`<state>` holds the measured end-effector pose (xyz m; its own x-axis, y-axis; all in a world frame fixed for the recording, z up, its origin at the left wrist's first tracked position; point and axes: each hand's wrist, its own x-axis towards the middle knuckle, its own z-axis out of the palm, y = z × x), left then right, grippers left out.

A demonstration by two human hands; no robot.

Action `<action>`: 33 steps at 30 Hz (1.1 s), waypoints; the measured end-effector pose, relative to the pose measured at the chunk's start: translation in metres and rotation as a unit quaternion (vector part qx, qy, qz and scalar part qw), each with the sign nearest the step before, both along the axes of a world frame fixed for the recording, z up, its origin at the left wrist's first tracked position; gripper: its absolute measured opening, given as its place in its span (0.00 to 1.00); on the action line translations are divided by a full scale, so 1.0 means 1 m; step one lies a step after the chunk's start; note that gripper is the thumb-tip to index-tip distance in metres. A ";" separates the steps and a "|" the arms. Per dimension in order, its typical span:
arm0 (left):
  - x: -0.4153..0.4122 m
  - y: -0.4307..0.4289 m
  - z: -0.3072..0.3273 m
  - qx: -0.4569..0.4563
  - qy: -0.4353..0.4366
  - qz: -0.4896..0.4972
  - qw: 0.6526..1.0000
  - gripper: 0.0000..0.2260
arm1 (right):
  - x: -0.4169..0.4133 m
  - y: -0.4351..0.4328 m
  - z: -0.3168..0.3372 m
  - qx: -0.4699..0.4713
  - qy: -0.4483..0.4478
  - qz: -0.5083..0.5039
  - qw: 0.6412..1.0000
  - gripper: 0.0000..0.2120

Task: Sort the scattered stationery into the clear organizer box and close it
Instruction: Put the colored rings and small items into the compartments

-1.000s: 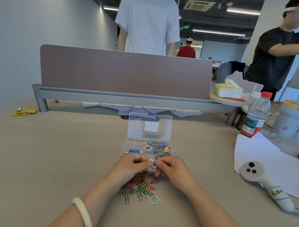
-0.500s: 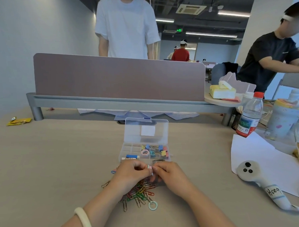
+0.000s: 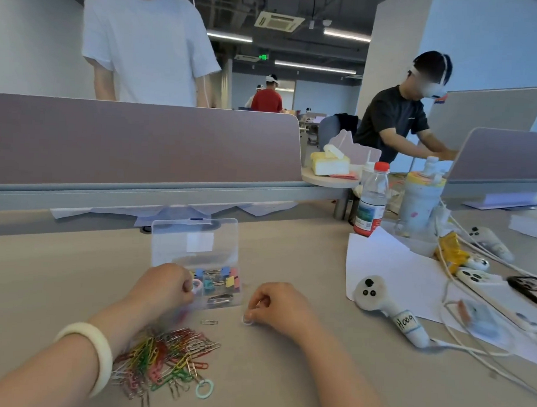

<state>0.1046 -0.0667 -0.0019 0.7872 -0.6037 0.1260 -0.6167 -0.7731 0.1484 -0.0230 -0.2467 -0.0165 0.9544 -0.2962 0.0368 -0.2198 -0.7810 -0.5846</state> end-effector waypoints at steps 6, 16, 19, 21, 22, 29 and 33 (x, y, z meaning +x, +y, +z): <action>0.020 -0.007 0.006 0.047 0.122 -0.031 0.991 0.16 | 0.001 0.005 -0.008 0.010 0.001 0.020 1.000 0.09; 0.005 -0.002 0.013 0.023 0.121 -0.067 0.990 0.20 | 0.005 0.011 -0.014 0.054 -0.044 0.001 0.998 0.12; 0.004 0.002 0.009 -0.008 0.109 -0.068 0.992 0.12 | 0.007 0.012 -0.014 0.064 -0.056 -0.002 0.996 0.13; -0.001 0.001 0.009 -0.030 0.095 -0.069 0.993 0.07 | 0.007 0.013 -0.014 0.083 -0.069 -0.004 0.994 0.13; -0.004 0.001 0.009 -0.036 0.089 -0.072 0.993 0.06 | 0.006 0.014 -0.013 0.095 -0.077 -0.003 0.992 0.13; -0.050 0.019 0.015 -0.072 0.135 -0.151 0.977 0.01 | 0.007 0.024 -0.012 0.123 -0.106 0.041 0.986 0.10; -0.075 0.031 -0.001 -0.025 0.170 -0.209 0.963 0.08 | 0.007 0.029 -0.011 0.125 -0.109 0.055 0.985 0.11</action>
<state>0.0297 -0.0358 -0.0027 0.4781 -0.8764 -0.0583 -0.7815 -0.4547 0.4271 -0.0161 -0.2180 -0.0276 0.9585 -0.2181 0.1834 0.0094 -0.6193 -0.7851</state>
